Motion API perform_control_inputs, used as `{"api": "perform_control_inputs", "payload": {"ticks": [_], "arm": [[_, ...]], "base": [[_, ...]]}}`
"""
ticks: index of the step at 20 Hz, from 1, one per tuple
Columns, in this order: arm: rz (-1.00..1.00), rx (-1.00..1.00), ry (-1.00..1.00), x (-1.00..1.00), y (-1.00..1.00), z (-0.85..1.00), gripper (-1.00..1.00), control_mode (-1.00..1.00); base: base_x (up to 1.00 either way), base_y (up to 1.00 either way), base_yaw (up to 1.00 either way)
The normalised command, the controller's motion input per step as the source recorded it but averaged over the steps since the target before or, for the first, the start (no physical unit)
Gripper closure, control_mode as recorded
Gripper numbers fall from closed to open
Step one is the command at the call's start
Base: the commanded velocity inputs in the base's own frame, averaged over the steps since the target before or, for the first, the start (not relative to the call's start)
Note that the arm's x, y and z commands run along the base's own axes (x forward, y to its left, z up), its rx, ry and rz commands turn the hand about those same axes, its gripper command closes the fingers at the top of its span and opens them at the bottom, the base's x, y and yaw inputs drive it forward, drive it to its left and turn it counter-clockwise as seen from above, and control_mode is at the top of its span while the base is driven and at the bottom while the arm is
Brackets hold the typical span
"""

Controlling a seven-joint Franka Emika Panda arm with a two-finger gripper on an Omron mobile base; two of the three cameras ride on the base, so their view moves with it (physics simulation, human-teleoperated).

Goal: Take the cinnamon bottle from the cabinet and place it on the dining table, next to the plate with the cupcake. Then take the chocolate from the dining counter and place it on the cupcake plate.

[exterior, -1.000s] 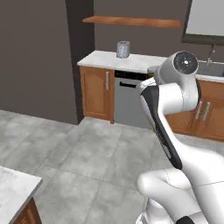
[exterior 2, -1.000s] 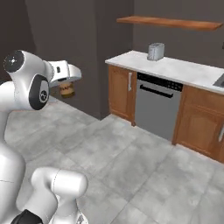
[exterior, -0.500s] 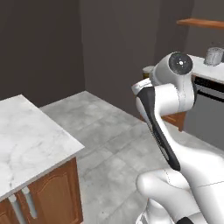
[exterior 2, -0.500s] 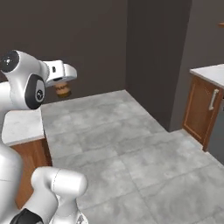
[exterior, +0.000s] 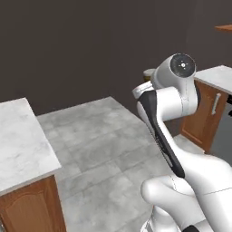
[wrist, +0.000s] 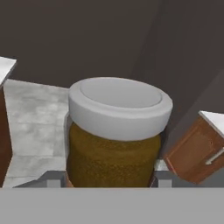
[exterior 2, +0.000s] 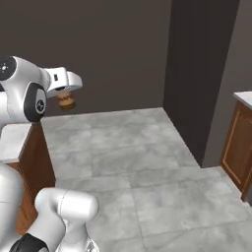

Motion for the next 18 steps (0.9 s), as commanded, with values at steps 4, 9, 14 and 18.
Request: {"api": "perform_control_inputs", "payload": {"ticks": [4,9,14,18], "arm": [[0.00,0.00,0.00,0.00,0.00,0.00,1.00,1.00],[0.00,0.00,0.00,0.00,0.00,0.00,1.00,1.00],[0.00,0.00,0.00,0.00,0.00,0.00,1.00,1.00],[0.00,0.00,0.00,0.00,0.00,0.00,1.00,1.00]], "base": [[1.00,-0.68,0.30],[1.00,-0.05,0.37],[1.00,0.00,0.56],[0.97,-0.13,0.63]]}}
